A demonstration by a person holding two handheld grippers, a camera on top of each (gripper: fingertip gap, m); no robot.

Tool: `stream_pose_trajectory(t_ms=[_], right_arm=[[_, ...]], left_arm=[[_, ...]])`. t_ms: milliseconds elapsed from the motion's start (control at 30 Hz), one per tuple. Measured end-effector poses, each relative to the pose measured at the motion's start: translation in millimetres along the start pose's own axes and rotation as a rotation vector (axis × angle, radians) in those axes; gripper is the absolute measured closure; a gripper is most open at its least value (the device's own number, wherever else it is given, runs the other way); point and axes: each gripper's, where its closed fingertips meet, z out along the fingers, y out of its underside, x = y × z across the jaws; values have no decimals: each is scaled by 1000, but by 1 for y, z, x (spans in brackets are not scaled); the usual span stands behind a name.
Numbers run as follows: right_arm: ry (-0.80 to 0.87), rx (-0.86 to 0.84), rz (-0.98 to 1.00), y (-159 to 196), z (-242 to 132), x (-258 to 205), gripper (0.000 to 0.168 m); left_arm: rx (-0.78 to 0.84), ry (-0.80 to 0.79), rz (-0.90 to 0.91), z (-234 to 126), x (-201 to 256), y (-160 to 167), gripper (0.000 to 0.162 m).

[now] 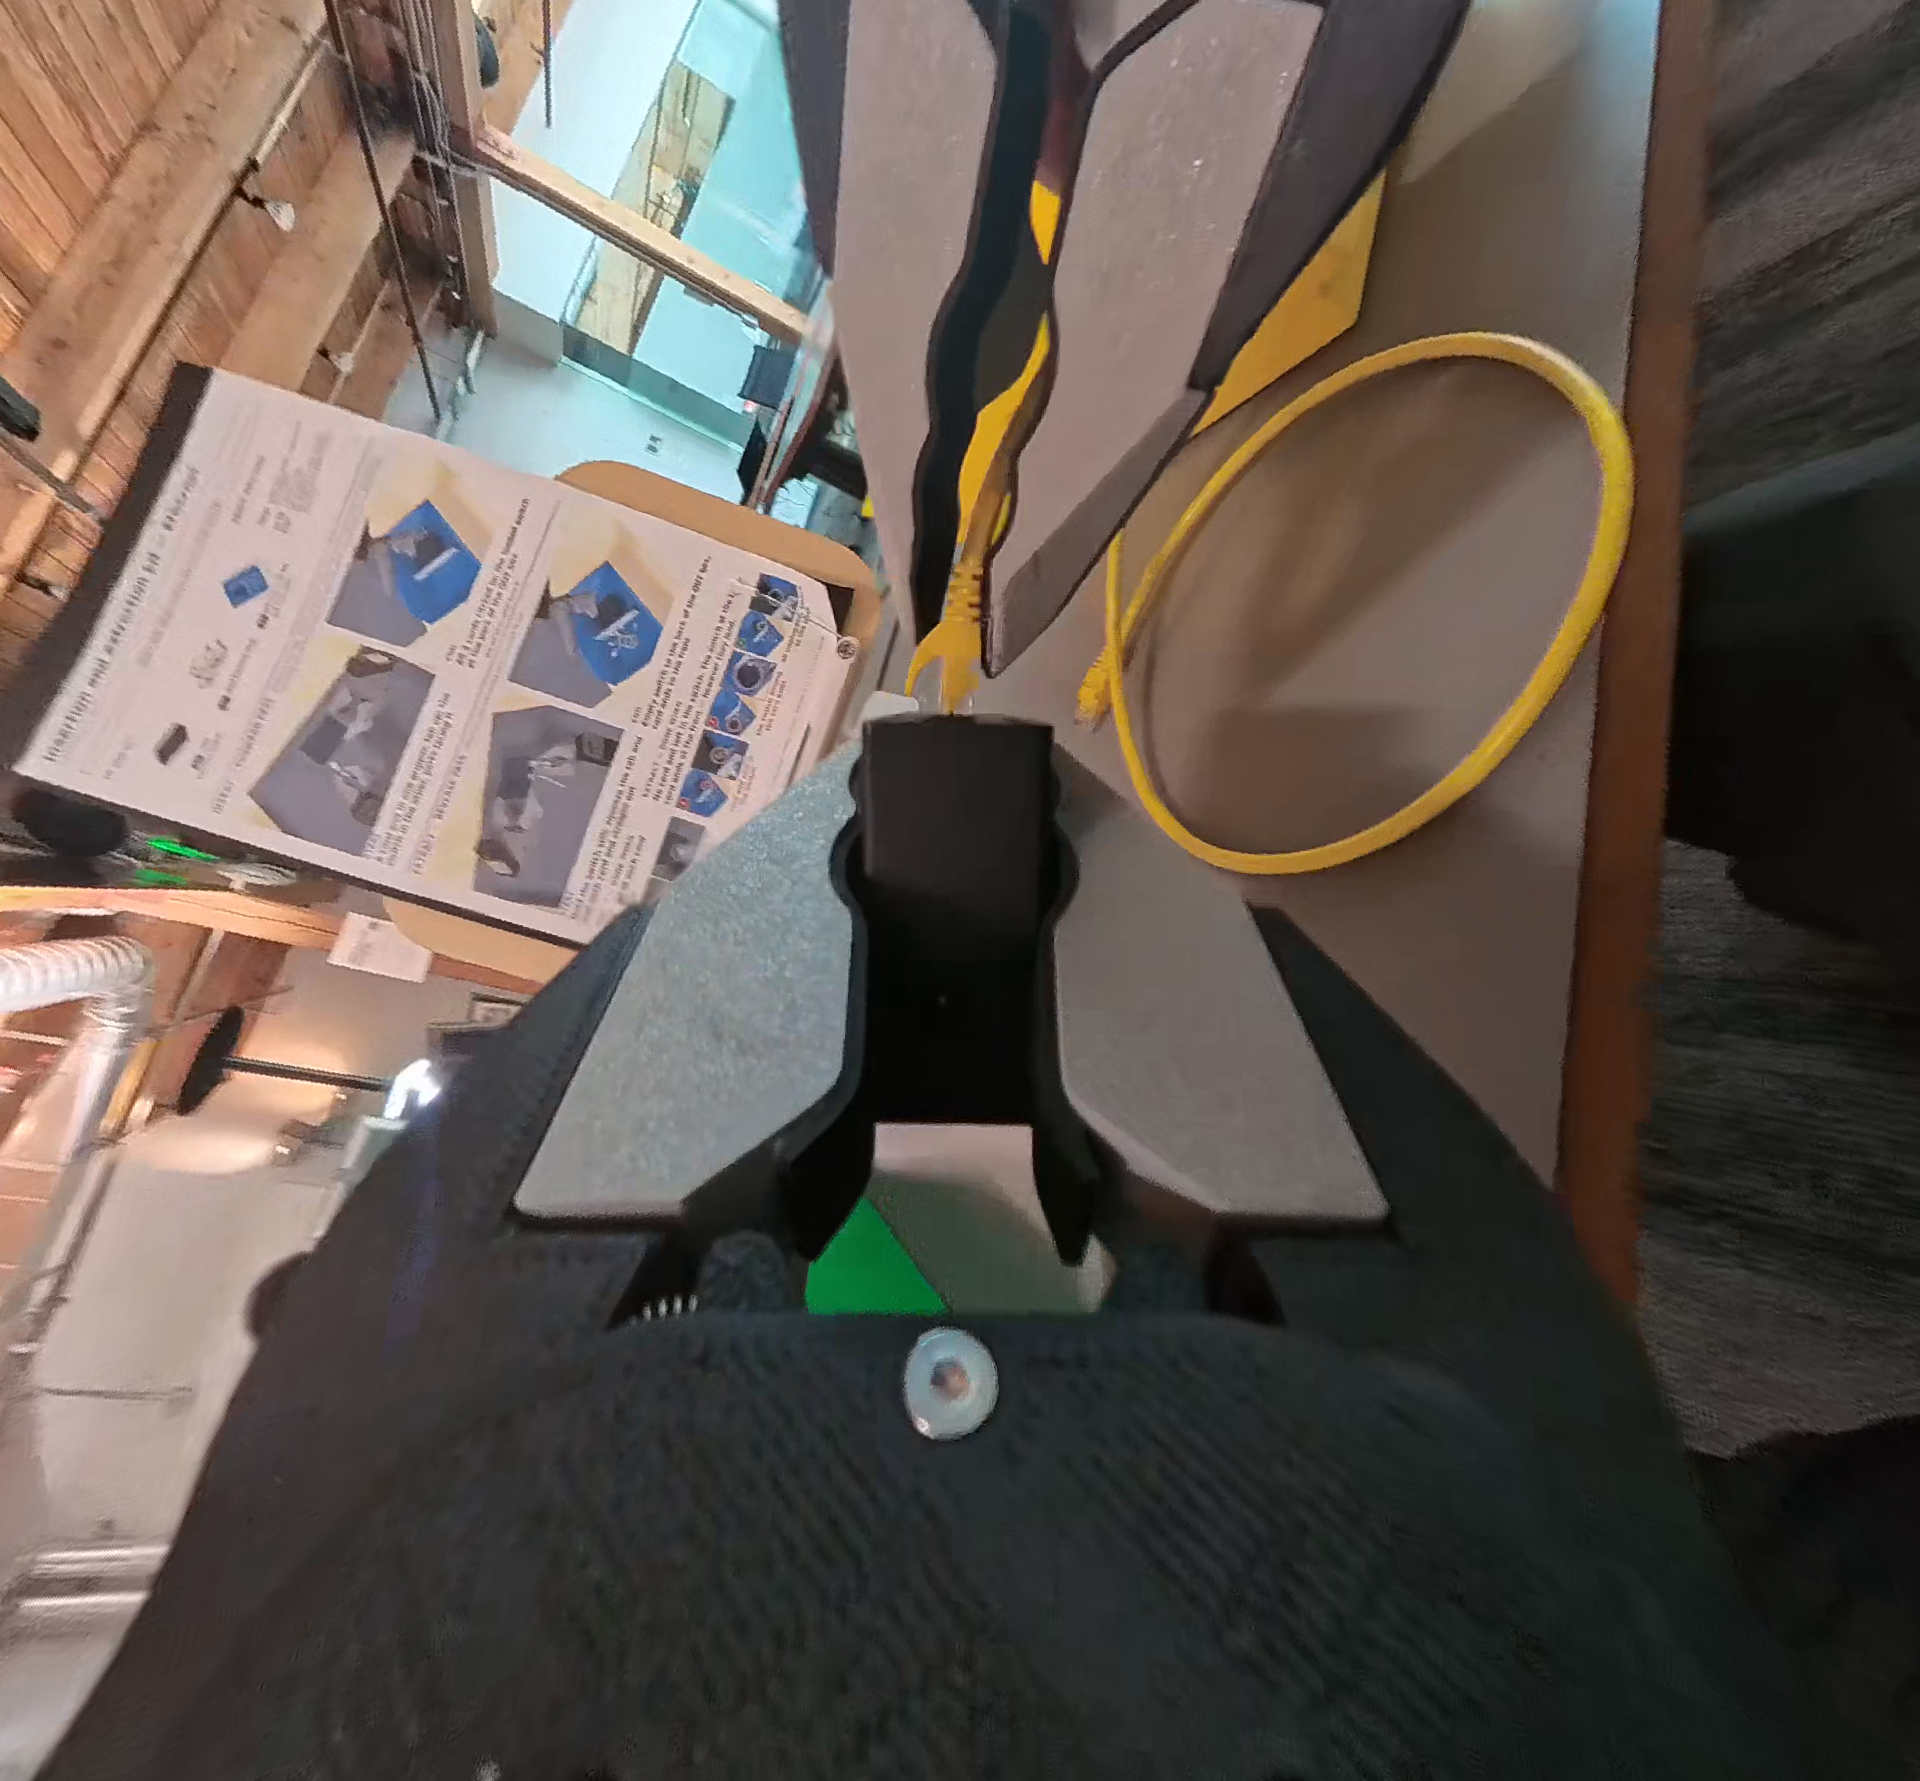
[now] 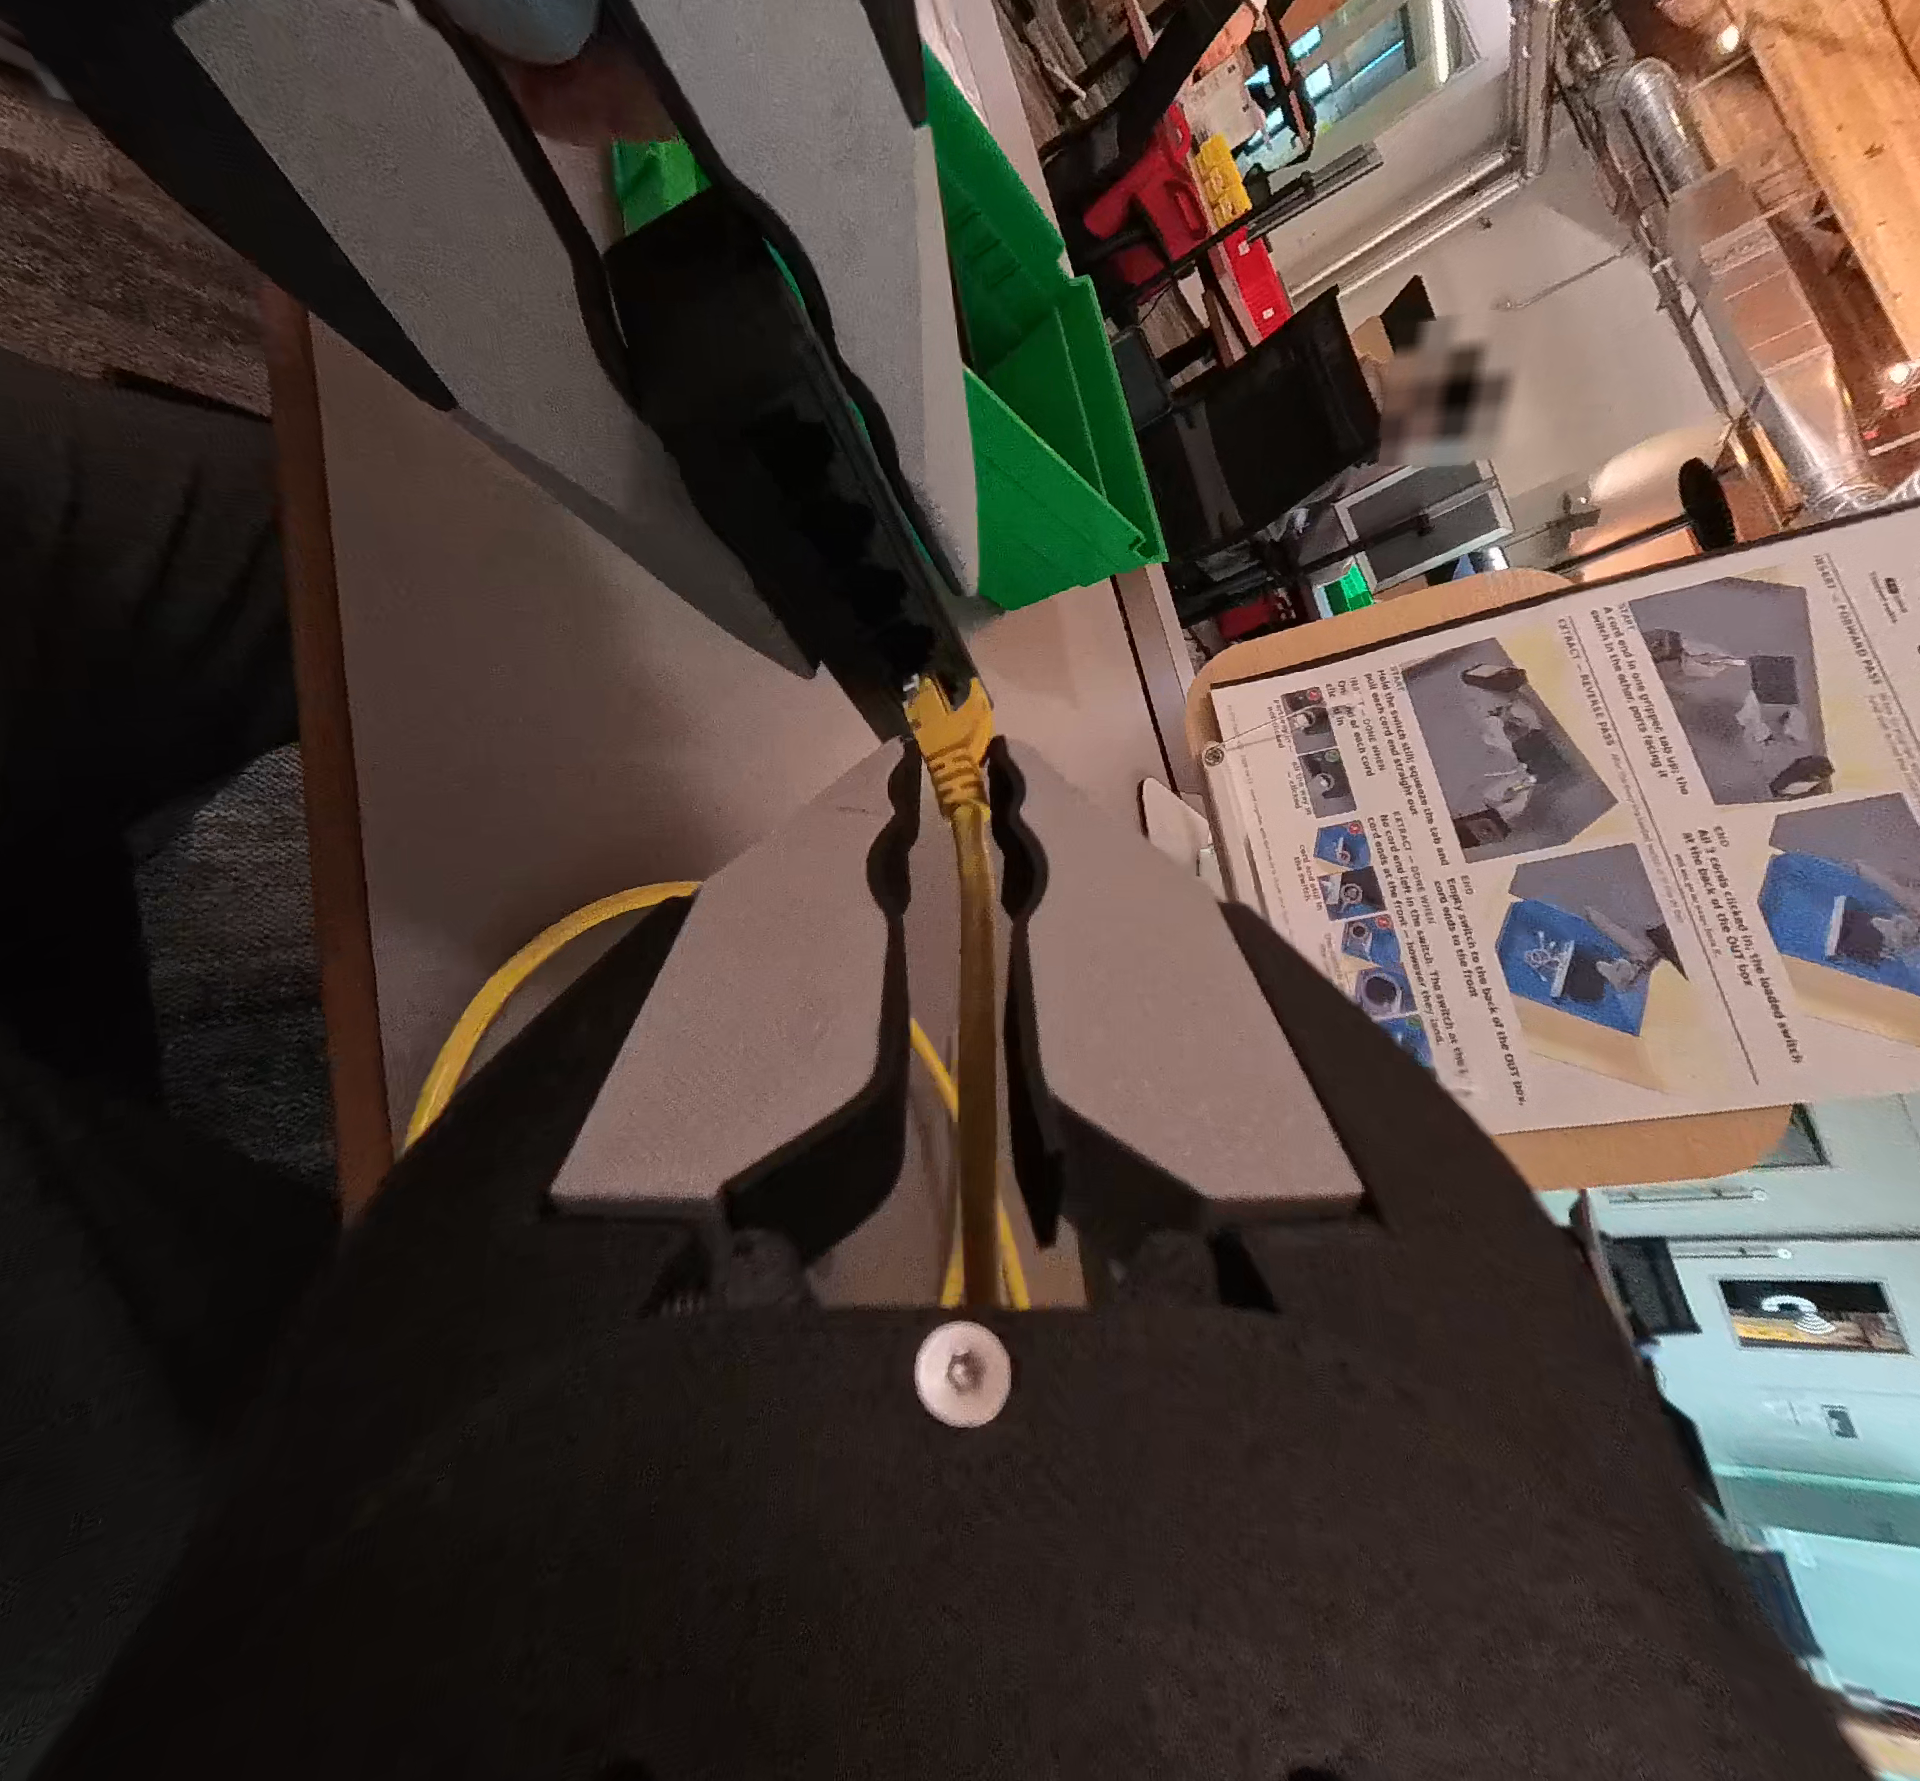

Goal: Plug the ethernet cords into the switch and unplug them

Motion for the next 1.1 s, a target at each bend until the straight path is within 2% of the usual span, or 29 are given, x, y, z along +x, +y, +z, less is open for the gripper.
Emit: stream_pose_trajectory(t_ms=[133,467,633,833,1000,1100], right_arm=[[-49,1,-7,2,2,-8,160],[-91,-5,-15,8,-1,-13,160],[-84,24,4,4,-1,-13,159],[3,86,-127,-8,-4,-13,159],[13,141,-101,-18,-5,-8,159],[-11,177,-45,-21,-8,-5,160]], left_arm=[[-30,52,-81,3,6,4,131],[-32,62,-11,8,19,8,130],[23,12,50,2,14,-11,133],[100,22,59,-7,12,-22,134],[167,13,11,-14,5,-34,134],[162,26,-15,-17,1,-29,133]])
